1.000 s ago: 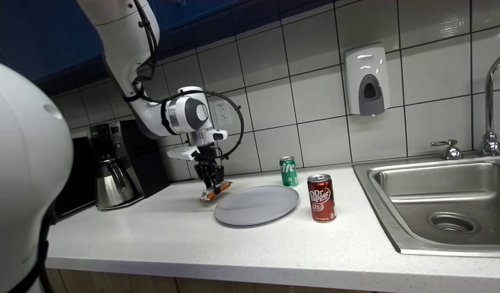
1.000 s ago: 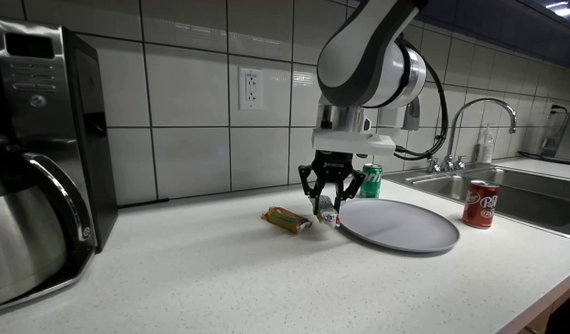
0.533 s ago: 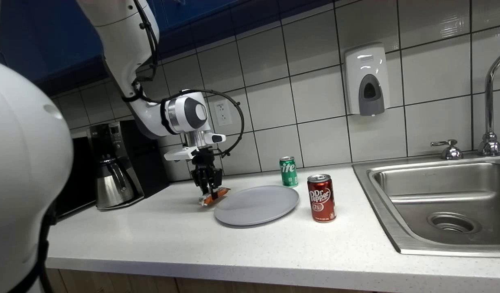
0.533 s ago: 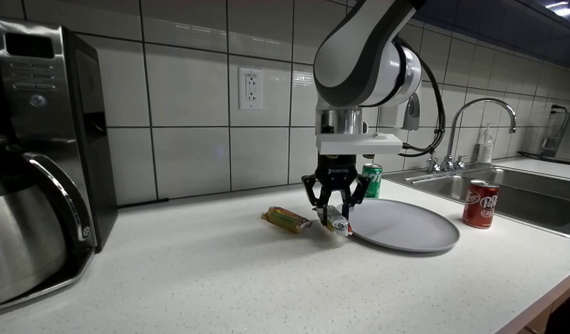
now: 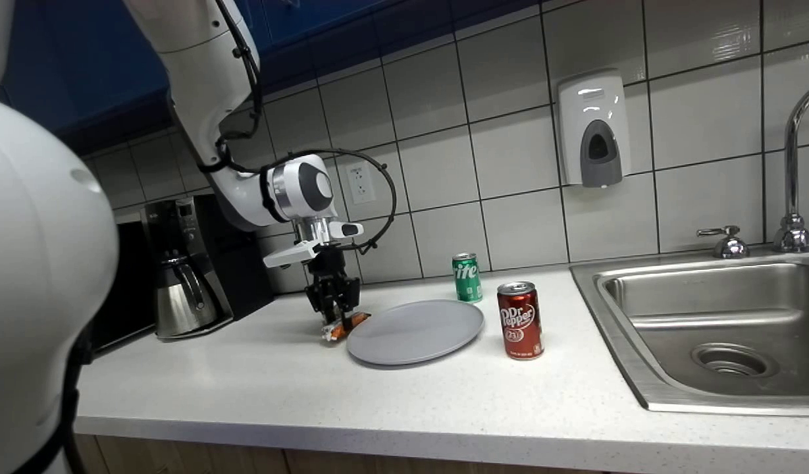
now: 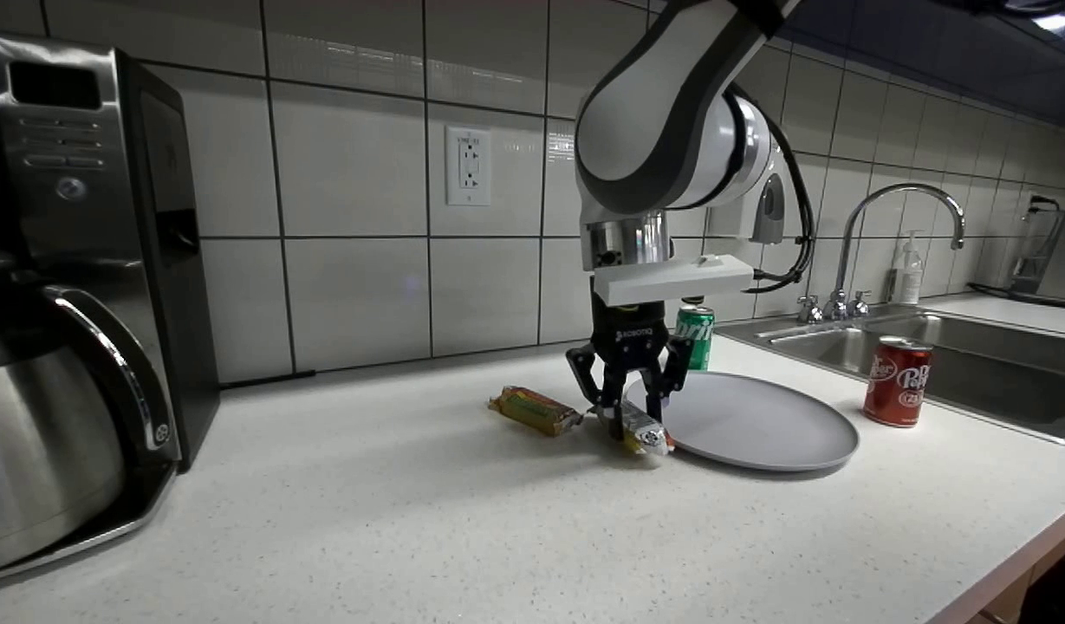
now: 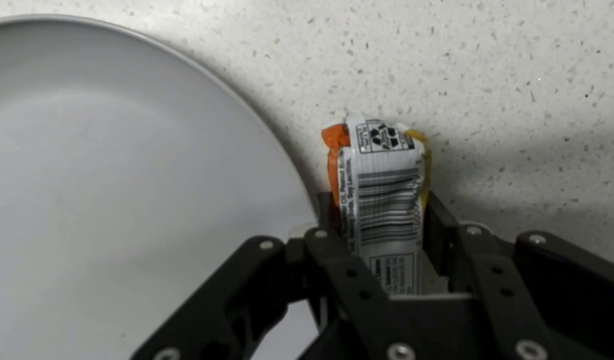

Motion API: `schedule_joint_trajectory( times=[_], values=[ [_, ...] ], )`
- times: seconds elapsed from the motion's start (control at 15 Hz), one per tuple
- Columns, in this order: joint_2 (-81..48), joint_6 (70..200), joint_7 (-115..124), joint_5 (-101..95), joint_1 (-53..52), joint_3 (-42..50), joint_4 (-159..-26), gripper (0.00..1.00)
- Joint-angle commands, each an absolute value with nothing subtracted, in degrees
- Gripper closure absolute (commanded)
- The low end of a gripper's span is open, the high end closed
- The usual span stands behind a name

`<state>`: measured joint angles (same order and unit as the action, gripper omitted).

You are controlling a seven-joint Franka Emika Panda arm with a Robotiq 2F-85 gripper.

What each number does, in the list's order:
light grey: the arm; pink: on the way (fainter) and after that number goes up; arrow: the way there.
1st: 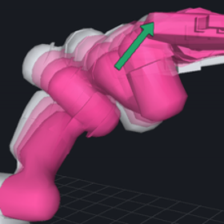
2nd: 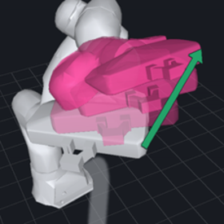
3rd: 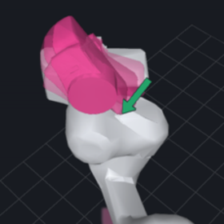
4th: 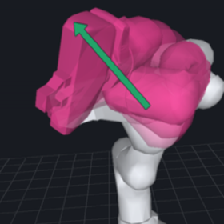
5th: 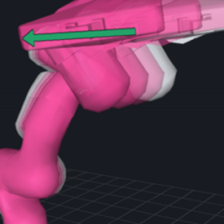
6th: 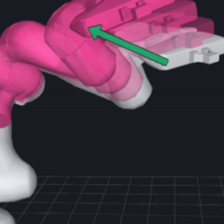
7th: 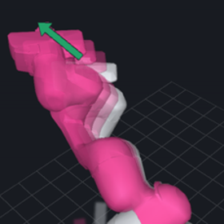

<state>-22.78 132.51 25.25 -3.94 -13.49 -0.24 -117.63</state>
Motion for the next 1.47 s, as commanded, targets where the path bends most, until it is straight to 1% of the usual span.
schedule_joint_trajectory(
  times=[0.0, 0.07, 0.13, 0.2, 0.47, 0.53, 1.0, 1.4],
  values=[
    [-24.3, 129.6, 24.0, -5.6, -13.5, -0.8, -114.5, 0.82],
    [-24.6, 129.3, 24.0, -5.8, -13.6, -0.8, -114.2, 0.79],
    [-24.8, 129.3, 24.0, -5.7, -13.6, -0.8, -114.0, 0.32],
    [-24.9, 129.4, 24.0, -5.7, -13.6, -0.8, -114.0, 0.31],
    [-24.1, 130.1, 24.3, -5.7, -13.6, -0.7, -114.3, 0.03],
    [-23.7, 130.3, 24.3, -5.6, -13.6, -0.7, -114.4, 0.0],
    [-20.2, 131.9, 24.6, -5.1, -12.7, -0.4, -116.4, 0.0],
    [-17.0, 130.7, 24.1, -3.4, -10.2, 0.7, -117.8, 0.0]
  ],
)
